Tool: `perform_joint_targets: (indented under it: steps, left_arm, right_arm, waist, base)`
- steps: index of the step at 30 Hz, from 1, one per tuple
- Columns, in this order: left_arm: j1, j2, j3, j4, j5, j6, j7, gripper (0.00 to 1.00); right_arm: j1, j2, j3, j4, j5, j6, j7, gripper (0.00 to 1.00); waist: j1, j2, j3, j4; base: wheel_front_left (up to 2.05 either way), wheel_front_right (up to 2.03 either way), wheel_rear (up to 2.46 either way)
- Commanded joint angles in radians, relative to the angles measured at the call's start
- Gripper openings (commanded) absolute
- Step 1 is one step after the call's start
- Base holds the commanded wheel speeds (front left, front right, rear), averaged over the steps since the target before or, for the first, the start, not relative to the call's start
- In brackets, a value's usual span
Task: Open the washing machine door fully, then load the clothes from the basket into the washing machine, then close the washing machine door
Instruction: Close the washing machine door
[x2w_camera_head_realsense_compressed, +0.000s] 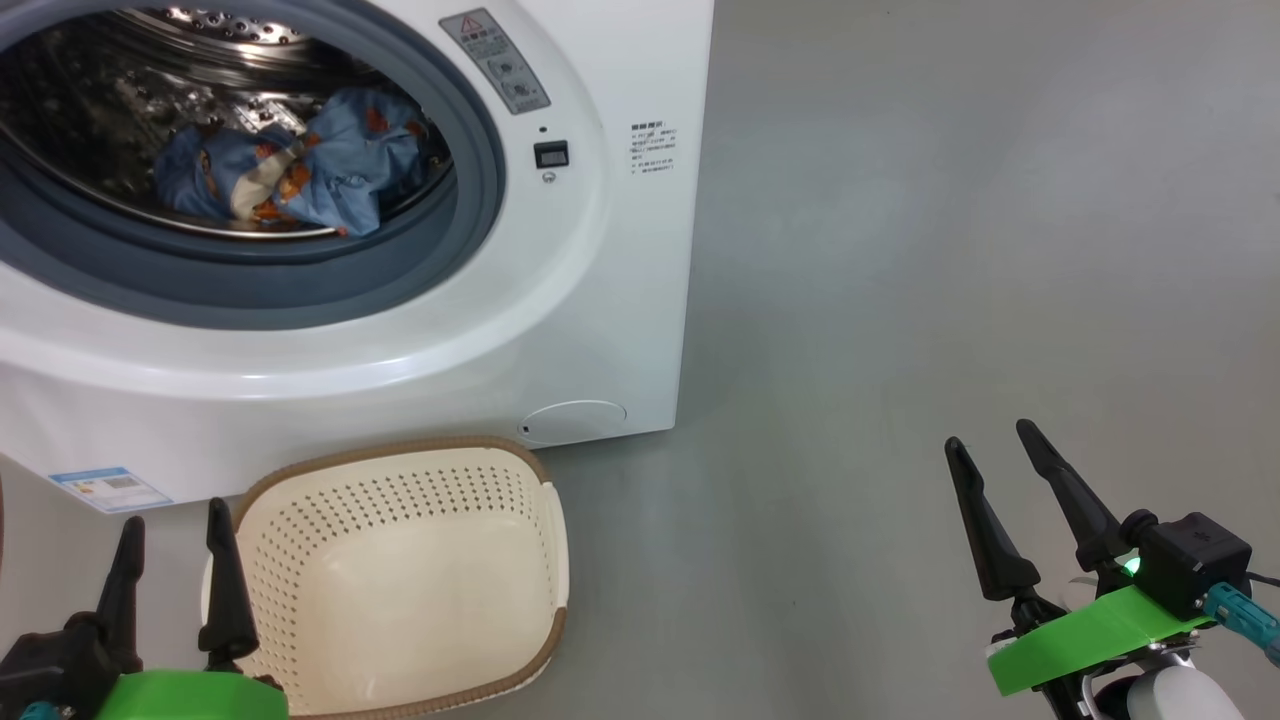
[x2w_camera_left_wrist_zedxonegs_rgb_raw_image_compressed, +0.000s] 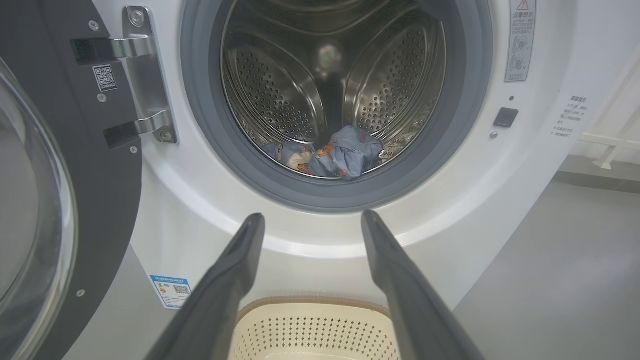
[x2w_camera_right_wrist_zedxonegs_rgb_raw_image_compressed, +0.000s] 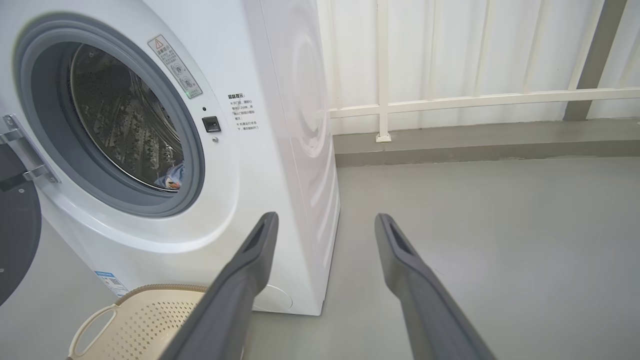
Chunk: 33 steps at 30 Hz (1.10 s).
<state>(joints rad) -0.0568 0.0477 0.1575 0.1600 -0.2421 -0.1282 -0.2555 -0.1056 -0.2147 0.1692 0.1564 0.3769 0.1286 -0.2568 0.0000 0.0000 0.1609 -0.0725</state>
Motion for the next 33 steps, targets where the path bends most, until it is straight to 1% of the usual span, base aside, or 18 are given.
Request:
perform_joint_targets:
  steps: [1,19,33]
  left_arm:
    - [-0.010,0.015,0.029,-0.031,0.008,-0.002,-0.006,1.00]
    - [-0.006,0.013,0.025,-0.046,0.002,-0.002,-0.006,1.00]
    - [-0.001,0.010,0.017,-0.048,-0.001,-0.002,-0.006,1.00]
  right_arm:
    - [0.005,-0.007,0.018,-0.024,0.003,0.002,-0.005,1.00]
    - [0.006,-0.012,0.016,-0.026,0.003,0.002,-0.005,1.00]
    - [0.013,-0.018,0.017,-0.025,0.003,0.002,-0.005,1.00]
  waist:
    - [0.0000,0.0000,0.001,0.000]
    - [0.0000,0.0000,0.001,0.007]
    - [0.0000,0.0000,-0.011,0.018]
  base:
    - [-0.67,0.67,0.00]
    - [-0.84,0.84,0.00]
    - [-0.07,0.07,0.00]
